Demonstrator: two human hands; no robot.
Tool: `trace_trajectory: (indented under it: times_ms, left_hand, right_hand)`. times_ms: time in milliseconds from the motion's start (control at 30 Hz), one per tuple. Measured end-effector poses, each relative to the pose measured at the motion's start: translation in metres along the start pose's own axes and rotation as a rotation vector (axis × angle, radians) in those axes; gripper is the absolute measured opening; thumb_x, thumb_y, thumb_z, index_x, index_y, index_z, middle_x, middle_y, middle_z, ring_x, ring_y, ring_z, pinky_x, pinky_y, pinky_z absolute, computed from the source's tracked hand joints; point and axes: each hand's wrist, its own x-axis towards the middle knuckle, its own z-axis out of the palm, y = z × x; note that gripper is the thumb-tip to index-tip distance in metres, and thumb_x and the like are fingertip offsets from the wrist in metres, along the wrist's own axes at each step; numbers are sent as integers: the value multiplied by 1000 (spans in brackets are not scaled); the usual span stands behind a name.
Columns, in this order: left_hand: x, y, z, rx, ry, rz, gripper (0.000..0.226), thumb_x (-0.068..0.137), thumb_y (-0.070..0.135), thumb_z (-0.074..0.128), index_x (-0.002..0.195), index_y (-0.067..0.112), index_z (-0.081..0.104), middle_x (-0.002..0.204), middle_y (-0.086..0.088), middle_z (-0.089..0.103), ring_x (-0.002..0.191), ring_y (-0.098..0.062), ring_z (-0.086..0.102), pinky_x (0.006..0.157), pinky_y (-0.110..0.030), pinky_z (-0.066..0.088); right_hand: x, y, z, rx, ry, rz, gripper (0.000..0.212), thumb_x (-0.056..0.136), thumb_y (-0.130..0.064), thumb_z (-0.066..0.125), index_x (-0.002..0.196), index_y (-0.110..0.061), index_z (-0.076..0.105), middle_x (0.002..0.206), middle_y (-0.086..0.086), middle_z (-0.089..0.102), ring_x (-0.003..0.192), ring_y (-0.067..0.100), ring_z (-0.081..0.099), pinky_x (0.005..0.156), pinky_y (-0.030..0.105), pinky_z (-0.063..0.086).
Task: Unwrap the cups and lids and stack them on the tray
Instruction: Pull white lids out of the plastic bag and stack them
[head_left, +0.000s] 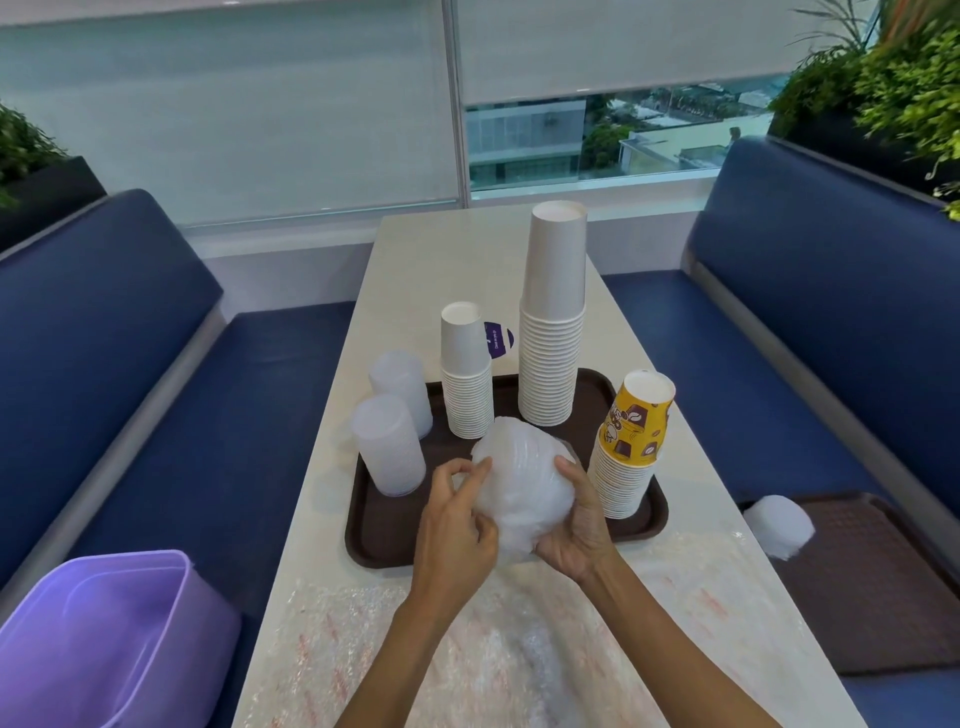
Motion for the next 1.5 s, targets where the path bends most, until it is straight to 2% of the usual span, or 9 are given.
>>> trace_trajectory:
  times_ms: [67, 200, 400, 600, 733, 967, 1300, 1400, 1500]
  left_hand:
    - [2, -4, -6, 14, 10, 0, 52, 70, 12, 58, 121, 23, 61, 126, 6, 37, 113, -6, 44, 93, -25, 46]
    - [14, 6, -21, -220, 158, -20, 34, 69, 15, 55, 100, 26, 63, 126, 7, 41, 113, 21, 36, 88, 1, 33]
    - [32, 14, -26, -400, -6, -27, 22, 90, 36, 59, 112, 35, 58, 119, 15, 57, 110, 6, 53, 89, -11, 43]
    - [35, 2, -18, -455, -179, -154, 54, 77, 45, 62, 128, 34, 51, 129, 7, 56, 114, -5, 55, 92, -26, 51]
    - [37, -3, -17, -457, -247, -170, 63, 77, 47, 61, 136, 28, 49, 128, 9, 58, 112, -2, 56, 88, -21, 52]
    - [39, -10, -13, -463, -280, -184, 51, 79, 46, 61, 128, 38, 51, 126, 8, 62, 117, -7, 57, 96, -30, 49]
    - [40, -7, -7, -413, -214, -172, 35, 90, 29, 61, 124, 35, 55, 117, 8, 65, 104, -3, 62, 91, -26, 52]
    - [39, -5, -6, -363, -206, -142, 38, 90, 29, 62, 127, 31, 55, 118, 7, 64, 99, -1, 62, 86, -23, 53]
    - [40, -5, -7, -294, -221, -123, 42, 88, 40, 63, 128, 33, 54, 117, 10, 63, 97, -4, 61, 85, -27, 54]
  right_hand:
    - [3, 1, -2, -9, 51, 29, 108, 27, -20, 96, 124, -6, 51, 101, 25, 68, 87, 39, 69, 71, 56, 56]
    - [8, 0, -2, -72, 68, 57, 117, 30, -24, 95, 134, -12, 44, 110, 23, 65, 98, 38, 63, 76, 56, 55]
    - [12, 0, 2, -143, 12, 44, 106, 28, -28, 95, 122, -12, 50, 97, 18, 70, 91, 33, 66, 77, 51, 56]
    - [15, -4, 7, -233, -7, 35, 101, 28, -34, 96, 117, -9, 53, 95, 18, 71, 84, 29, 71, 68, 45, 59]
    - [15, -3, 5, -326, 10, 41, 100, 28, -39, 95, 115, -9, 56, 96, 16, 72, 86, 27, 71, 67, 41, 59]
    - [12, -2, 4, -385, 100, 67, 56, 76, -26, 61, 127, -2, 52, 90, 13, 71, 77, 22, 71, 61, 33, 58]
    - [12, -2, -3, -375, 98, 53, 73, 67, -29, 69, 131, -2, 49, 99, 17, 69, 85, 26, 70, 66, 37, 58]
    - [14, -3, -3, -339, 43, 36, 90, 41, -36, 92, 118, -7, 56, 98, 17, 72, 87, 27, 71, 69, 41, 59]
    - [15, -6, -4, -259, -14, 36, 97, 32, -46, 94, 115, -11, 57, 103, 19, 71, 92, 31, 70, 72, 45, 59]
